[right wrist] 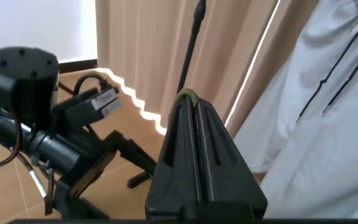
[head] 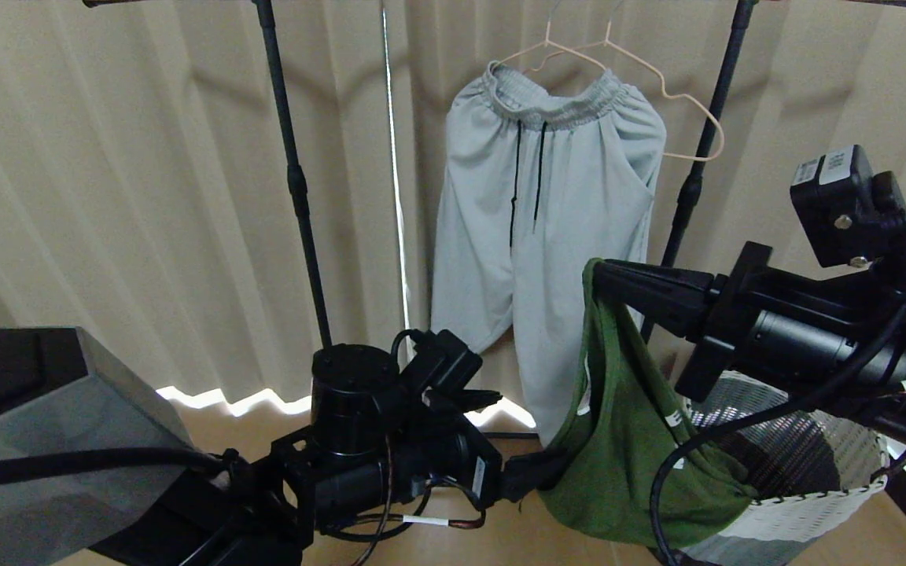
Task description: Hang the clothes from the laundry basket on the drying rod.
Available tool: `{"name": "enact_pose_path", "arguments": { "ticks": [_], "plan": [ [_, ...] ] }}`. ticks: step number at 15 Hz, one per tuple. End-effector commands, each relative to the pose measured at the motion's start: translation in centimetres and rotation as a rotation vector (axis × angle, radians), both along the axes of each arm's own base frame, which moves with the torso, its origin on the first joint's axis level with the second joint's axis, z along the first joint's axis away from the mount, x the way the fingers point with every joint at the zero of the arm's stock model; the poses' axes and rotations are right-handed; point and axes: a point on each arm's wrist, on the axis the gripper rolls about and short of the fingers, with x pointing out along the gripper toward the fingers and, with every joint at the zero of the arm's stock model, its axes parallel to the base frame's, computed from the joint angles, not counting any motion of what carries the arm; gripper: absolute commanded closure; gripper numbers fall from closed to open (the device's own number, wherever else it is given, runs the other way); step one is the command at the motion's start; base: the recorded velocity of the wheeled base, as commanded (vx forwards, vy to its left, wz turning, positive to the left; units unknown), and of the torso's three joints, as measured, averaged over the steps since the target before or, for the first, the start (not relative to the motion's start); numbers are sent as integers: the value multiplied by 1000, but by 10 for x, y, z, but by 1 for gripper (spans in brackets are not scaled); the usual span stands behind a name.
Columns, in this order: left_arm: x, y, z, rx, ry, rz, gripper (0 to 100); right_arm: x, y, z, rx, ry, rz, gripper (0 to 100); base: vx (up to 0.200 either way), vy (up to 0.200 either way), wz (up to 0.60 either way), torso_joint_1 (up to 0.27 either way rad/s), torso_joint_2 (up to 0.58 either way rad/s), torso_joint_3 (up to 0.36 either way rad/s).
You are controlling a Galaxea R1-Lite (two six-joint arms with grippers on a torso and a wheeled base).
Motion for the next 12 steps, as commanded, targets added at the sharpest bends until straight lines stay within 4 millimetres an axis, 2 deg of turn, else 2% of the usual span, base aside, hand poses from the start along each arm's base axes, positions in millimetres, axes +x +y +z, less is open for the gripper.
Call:
{"name": "enact_pose_path", "arguments": {
  "ticks": [1,5,9,10,12],
  "plan": [
    [0,-1,-5,10,11,-3,0,-2,2,1,3,-3,13,100,0,0,0,0,0,0],
    [4,-5,-21,35,37,5,0,-10,6,7,21,-18,90,100,0,0,0,0,0,0],
    [-1,6,-33,76,76,19,0,-14,3,14,44,-35,92,100,0,0,0,0,0,0],
    [-1,8,-33,78,78,26,100,-15,2,15,44,-36,90,100,0,0,0,0,0,0],
    [0,9,-32,70,68,30,100,-16,1,14,44,-36,90,100,0,0,0,0,0,0]
  ]
}}
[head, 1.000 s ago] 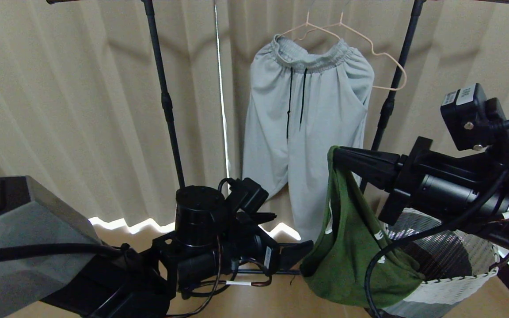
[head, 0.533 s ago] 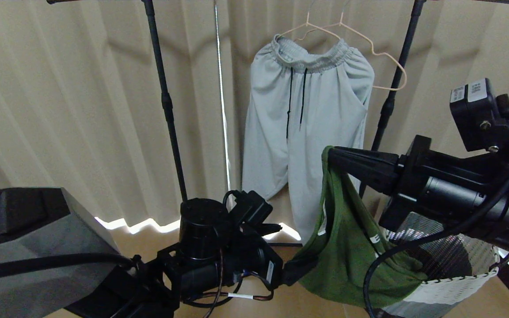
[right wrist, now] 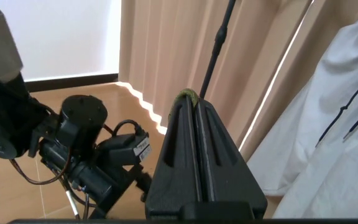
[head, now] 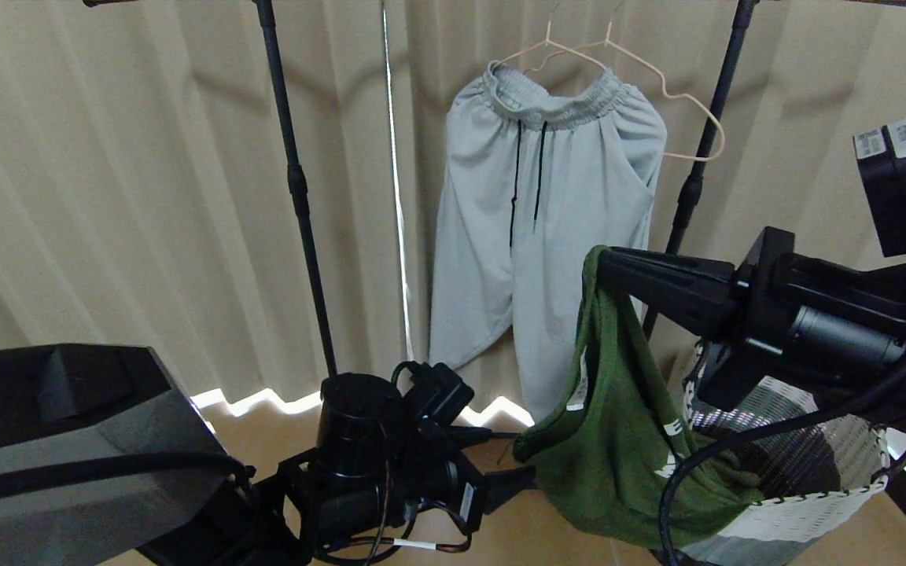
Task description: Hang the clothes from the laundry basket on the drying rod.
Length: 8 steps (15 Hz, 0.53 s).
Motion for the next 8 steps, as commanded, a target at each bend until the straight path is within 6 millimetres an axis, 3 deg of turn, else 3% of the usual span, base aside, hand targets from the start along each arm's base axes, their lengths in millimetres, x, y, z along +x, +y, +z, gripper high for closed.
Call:
{"name": "enact_pose_path", "arguments": {
  "ticks": [1,8],
  "plan": [
    [-1,1,2,-16,-18,-1,100,-2,-1,1,3,-5,2,100,0,0,0,0,0,0],
    [-17,15,-1,-67,-74,-4,100,0,0,0,0,-1,2,100,0,0,0,0,0,0]
  ]
}}
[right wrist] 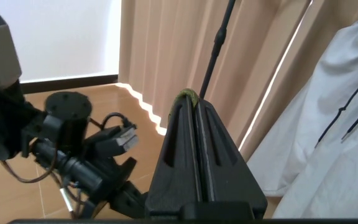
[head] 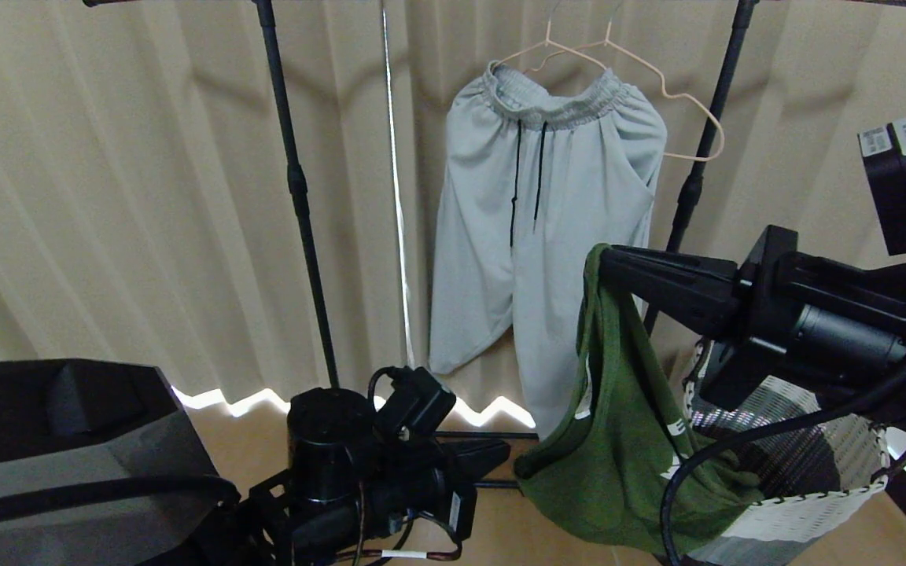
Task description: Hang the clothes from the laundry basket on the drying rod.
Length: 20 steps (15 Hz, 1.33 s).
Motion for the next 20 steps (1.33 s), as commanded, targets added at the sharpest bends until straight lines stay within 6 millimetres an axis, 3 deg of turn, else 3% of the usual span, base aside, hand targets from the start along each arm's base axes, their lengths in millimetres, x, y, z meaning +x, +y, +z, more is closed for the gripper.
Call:
{"name": "enact_pose_path", "arguments": {
  "ticks": [1,4,5,7,12,15,20],
  "plan": [
    [-7,6,-1,1,0,-2,100,1,1,-1,-2,2,2,100,0,0,0,0,0,0],
    [-11,8,6,-11,-16,-10,100,1,1,-1,-3,3,0,100,0,0,0,0,0,0],
    [-15,8,11,-21,-28,-20,0,1,1,-1,-3,3,0,100,0,0,0,0,0,0],
    [-22,5,15,-28,-37,-38,0,1,1,-2,-4,4,2,100,0,0,0,0,0,0],
    [-18,2,20,-45,-103,-47,0,0,0,-3,-8,9,3,100,0,0,0,0,0,0],
    [-4,-7,20,-67,-123,-35,0,-2,0,-3,-8,7,22,100,0,0,0,0,0,0],
    [10,-17,-8,-22,-77,-23,0,-4,2,-3,-8,5,45,100,0,0,0,0,0,0]
  ]
}}
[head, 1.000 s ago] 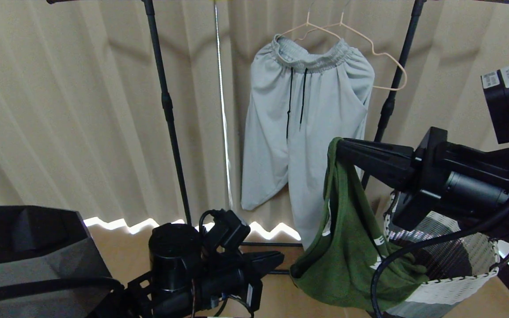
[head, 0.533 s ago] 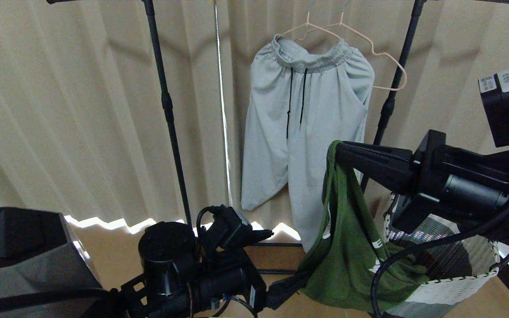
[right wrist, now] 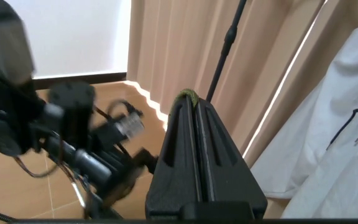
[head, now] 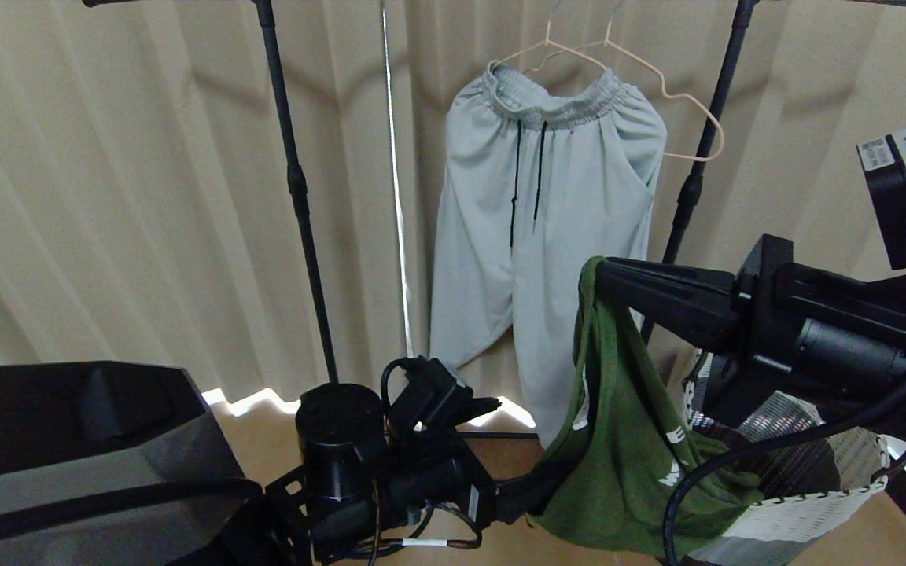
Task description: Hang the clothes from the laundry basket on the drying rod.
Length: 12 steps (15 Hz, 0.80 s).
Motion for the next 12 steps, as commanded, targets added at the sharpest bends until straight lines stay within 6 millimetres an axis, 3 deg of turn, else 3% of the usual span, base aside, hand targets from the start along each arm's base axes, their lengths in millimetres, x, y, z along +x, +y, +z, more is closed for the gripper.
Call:
{"name": "enact_pose_path", "arguments": {
  "ticks": [1,5,6,9,12],
  "plan": [
    [5,2,-15,31,33,15,0,-1,0,0,0,-1,3,100,0,0,0,0,0,0],
    [-4,10,-23,69,69,15,0,-1,0,2,5,-7,1,100,0,0,0,0,0,0],
    [-6,13,-26,79,79,16,100,-1,0,2,5,-7,1,100,0,0,0,0,0,0],
    [-12,18,-27,76,70,17,100,1,1,0,0,-1,0,100,0,0,0,0,0,0],
    [-28,50,-35,149,65,53,100,8,0,-6,-15,22,-26,100,0,0,0,0,0,0]
  ]
}}
